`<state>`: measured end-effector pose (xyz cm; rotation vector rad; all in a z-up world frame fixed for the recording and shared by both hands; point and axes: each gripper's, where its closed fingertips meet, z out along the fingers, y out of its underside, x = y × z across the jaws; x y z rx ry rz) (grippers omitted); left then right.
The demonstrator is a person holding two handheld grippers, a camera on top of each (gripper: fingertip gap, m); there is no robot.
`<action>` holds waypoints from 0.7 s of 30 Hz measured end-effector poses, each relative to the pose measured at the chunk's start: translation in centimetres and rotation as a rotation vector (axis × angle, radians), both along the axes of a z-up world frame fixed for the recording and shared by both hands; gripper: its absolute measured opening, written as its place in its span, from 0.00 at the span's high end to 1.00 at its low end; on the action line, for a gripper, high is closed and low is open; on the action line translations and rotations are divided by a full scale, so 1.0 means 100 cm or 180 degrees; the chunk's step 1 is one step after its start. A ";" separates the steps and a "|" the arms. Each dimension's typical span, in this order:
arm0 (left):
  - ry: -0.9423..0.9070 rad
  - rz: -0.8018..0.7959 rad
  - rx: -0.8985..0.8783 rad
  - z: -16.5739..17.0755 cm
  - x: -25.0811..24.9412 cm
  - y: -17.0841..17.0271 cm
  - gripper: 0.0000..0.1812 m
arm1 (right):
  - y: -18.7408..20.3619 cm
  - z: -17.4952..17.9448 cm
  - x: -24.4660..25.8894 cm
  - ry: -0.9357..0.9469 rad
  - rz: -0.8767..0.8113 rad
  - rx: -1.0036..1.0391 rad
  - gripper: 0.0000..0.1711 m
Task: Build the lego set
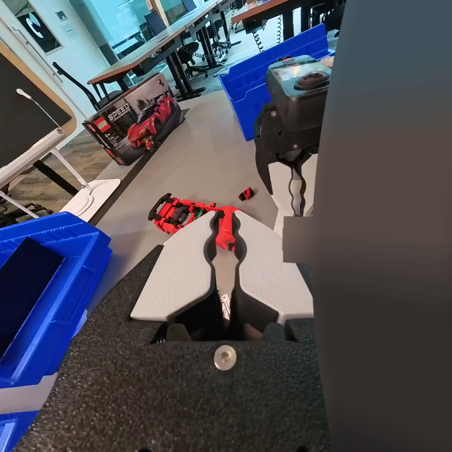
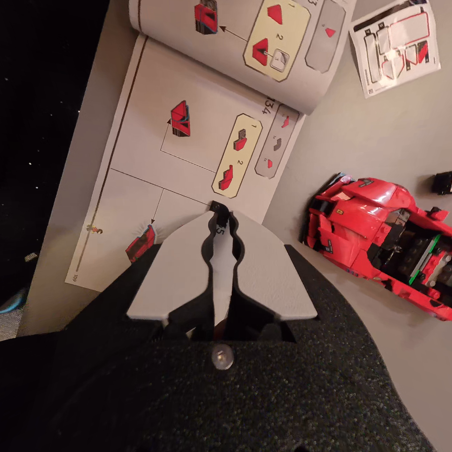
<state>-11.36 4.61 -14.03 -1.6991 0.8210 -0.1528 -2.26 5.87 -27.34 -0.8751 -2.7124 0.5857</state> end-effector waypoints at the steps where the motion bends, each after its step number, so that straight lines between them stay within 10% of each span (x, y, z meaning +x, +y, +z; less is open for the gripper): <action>1: 0.0001 -0.0001 -0.0005 0.000 0.000 0.000 0.95 | 0.000 0.000 0.000 0.0013 0.0042 0.0023 0.94; 9: -0.0009 0.0026 -0.0046 -0.005 -0.001 -0.002 0.94 | -0.001 0.033 -0.004 0.0477 -0.0160 -0.0208 0.90; 15: -0.0377 0.0491 -0.0335 -0.010 -0.021 0.008 0.93 | 0.004 0.137 0.021 0.1416 -0.1047 -0.1479 0.80; 21: -0.0903 0.0810 -0.0352 -0.005 -0.034 0.020 0.62 | 0.066 0.200 0.112 0.1939 -0.2204 -0.1546 0.68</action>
